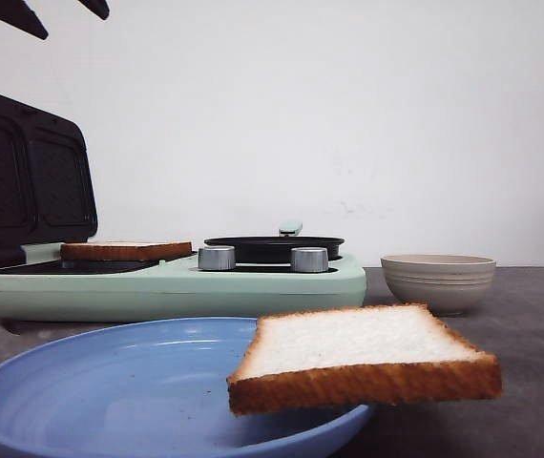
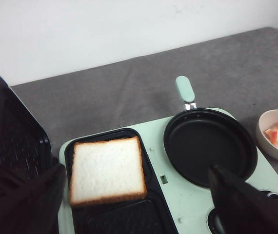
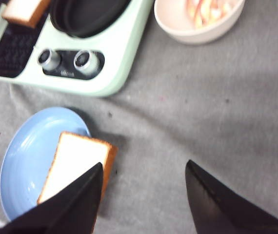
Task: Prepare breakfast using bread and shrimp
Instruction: 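Open the left gripper and raise it away from the press, then grasp the remaining bread slice on the plate with the right gripper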
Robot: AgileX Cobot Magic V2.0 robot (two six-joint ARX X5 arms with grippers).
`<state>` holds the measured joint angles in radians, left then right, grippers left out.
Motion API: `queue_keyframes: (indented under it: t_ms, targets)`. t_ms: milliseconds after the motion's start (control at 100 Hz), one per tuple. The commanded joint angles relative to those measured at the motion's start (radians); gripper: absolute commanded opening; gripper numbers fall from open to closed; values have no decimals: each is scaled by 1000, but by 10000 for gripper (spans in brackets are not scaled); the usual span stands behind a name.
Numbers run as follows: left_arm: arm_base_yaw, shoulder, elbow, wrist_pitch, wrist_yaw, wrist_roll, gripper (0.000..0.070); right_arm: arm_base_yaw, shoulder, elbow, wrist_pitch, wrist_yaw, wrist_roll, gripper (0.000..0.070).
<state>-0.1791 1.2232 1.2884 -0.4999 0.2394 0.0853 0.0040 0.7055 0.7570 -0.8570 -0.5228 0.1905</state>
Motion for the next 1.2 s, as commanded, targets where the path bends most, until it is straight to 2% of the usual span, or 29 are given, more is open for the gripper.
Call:
queue_keyframes:
  t_ms: [0, 150, 320, 490, 630, 760, 850, 1070, 1190]
  targets:
    - [-2, -40, -46, 34, 7, -27, 505, 2, 5, 10, 3, -5, 4, 333]
    - [-2, -172, -205, 85, 7, -55, 504, 17, 6, -1, 6, -11, 4, 334]
    - [-2, -325, -356, 111, 7, -73, 504, 54, 6, -88, 68, -104, 48, 335]
    - [-2, -451, -440, 98, 7, -75, 504, 98, 6, -249, 188, -195, 158, 336]
    - [-2, -528, -468, 79, 8, -76, 503, 148, 6, -396, 365, -270, 313, 337]
    - [-2, -584, -489, 68, 7, -76, 503, 217, 8, -506, 529, -274, 456, 354]
    - [-2, -607, -492, 47, 5, -75, 503, 269, 18, -541, 603, -268, 517, 378]
    - [-2, -611, -492, 18, 5, -76, 503, 389, 88, -542, 674, -181, 538, 389]
    - [-2, -612, -492, 19, 5, -76, 503, 430, 149, -542, 725, -161, 539, 390]
